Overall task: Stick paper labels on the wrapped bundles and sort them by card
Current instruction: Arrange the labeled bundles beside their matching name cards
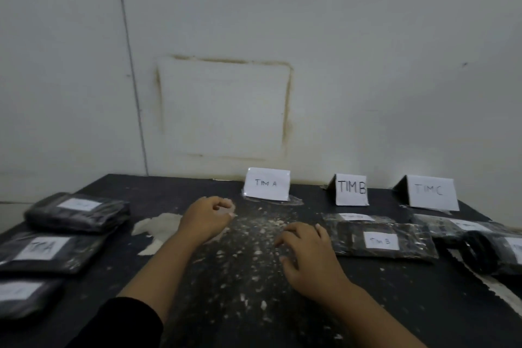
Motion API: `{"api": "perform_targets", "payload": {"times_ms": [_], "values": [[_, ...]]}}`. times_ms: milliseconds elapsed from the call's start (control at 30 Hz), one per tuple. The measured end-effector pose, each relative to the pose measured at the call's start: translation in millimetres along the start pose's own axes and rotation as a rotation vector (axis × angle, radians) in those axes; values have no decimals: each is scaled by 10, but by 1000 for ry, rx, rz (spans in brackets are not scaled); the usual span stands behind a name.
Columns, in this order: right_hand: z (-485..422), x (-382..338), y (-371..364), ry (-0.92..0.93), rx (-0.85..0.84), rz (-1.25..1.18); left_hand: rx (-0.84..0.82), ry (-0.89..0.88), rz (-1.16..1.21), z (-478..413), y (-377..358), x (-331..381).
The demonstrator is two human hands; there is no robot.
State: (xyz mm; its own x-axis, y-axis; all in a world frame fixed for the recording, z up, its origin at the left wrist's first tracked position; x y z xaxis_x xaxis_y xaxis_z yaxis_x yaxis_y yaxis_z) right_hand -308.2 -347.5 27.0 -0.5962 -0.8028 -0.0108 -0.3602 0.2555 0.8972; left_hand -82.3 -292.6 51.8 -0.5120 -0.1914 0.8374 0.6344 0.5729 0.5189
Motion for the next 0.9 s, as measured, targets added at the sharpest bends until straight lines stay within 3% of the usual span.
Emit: {"api": "perform_targets", "payload": {"times_ms": [367, 633, 900], "values": [[-436, -1759, -324, 165, -88, -242, 218, 14, -144, 326, 1493, -851], [-443, -2801, -437, 368, -139, -405, 410, 186, -289, 539, 2456, -1608], [-445, -3234, -605, 496, -256, -303, 310, 341, -258, 685, 2648, -1936]]}}
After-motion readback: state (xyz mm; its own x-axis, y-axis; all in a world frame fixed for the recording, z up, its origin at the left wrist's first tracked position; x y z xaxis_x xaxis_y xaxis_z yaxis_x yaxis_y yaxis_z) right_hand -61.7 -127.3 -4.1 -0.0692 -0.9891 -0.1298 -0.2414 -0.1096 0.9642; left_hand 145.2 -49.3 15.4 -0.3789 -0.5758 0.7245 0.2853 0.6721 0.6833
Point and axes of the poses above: each hand's wrist, its own z-axis away from the middle knuckle, its own y-axis out of the back of the hand, x = y × z, the point moved 2 cm from there along -z, towards the middle knuckle, and after that the axes turned 15 degrees about z, right-handed, at the moved point
